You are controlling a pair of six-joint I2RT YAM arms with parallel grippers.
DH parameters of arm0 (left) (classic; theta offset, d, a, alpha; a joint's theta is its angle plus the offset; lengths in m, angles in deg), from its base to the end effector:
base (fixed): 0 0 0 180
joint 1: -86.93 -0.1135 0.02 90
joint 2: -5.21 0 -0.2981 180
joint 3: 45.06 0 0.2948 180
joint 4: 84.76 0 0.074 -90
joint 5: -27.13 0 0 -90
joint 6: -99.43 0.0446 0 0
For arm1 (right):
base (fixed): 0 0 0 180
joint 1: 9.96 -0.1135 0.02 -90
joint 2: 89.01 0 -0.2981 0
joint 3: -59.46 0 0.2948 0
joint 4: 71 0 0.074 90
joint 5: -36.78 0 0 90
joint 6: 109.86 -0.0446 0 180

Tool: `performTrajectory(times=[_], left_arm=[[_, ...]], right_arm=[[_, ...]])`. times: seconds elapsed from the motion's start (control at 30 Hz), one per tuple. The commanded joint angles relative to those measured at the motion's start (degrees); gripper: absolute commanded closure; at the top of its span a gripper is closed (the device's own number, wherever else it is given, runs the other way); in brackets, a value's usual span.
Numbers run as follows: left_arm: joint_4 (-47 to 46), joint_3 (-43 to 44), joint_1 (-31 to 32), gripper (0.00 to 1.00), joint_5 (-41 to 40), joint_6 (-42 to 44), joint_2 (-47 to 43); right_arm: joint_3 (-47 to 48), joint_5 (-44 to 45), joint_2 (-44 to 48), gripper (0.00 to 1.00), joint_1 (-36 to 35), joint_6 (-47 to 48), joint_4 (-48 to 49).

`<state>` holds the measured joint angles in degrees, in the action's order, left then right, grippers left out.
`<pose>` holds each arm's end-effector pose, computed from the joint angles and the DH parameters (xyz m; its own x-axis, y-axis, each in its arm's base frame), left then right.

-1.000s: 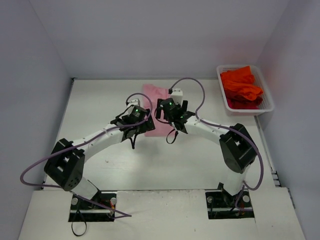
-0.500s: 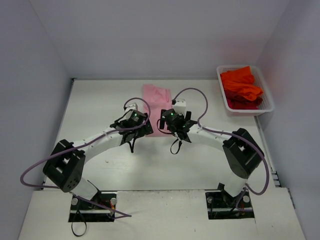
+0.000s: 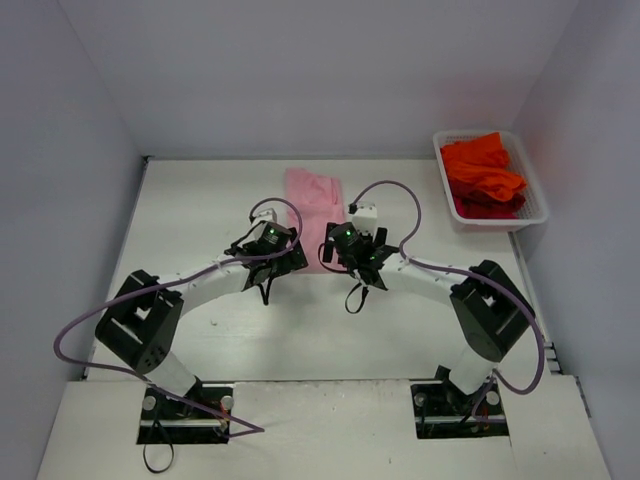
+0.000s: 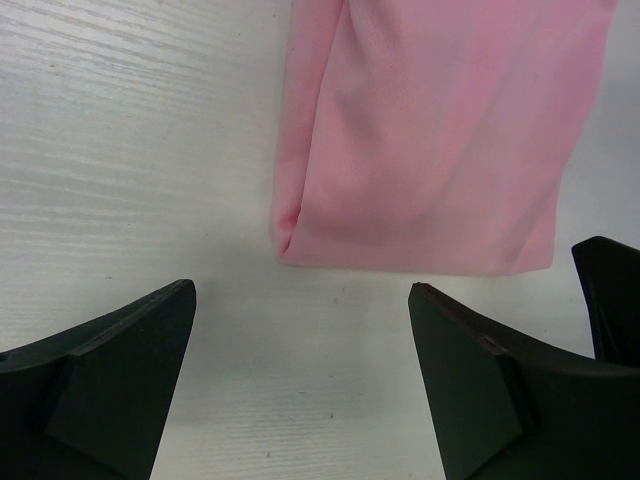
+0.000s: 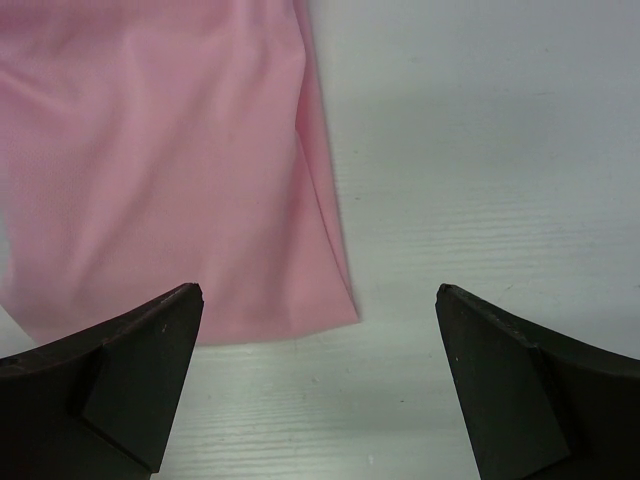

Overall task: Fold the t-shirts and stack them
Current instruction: Fold the tshirt

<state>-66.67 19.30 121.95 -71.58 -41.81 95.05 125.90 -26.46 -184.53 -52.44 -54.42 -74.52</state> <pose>0.3076 -0.2073 0.2034 -0.7256 -0.4327 -0.5350 -0.1413 0.8546 -0.4996 0.3102 0.2568 0.2056 -0.5106 0.2192 -0.8314 -0.0408 0.9597 0.2781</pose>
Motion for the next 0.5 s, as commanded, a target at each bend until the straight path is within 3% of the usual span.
performTrajectory(times=[0.0,0.47], left_arm=[[-5.29,0.99,-0.83,0.16,1.24,0.09,0.42],[-9.25,0.38,-2.86,0.16,3.26,0.71,3.5]], right_arm=[[0.41,1.36,-0.36,0.0,0.11,-1.12,3.37],[-3.02,-2.15,-2.82,0.0,1.61,-3.23,8.47]])
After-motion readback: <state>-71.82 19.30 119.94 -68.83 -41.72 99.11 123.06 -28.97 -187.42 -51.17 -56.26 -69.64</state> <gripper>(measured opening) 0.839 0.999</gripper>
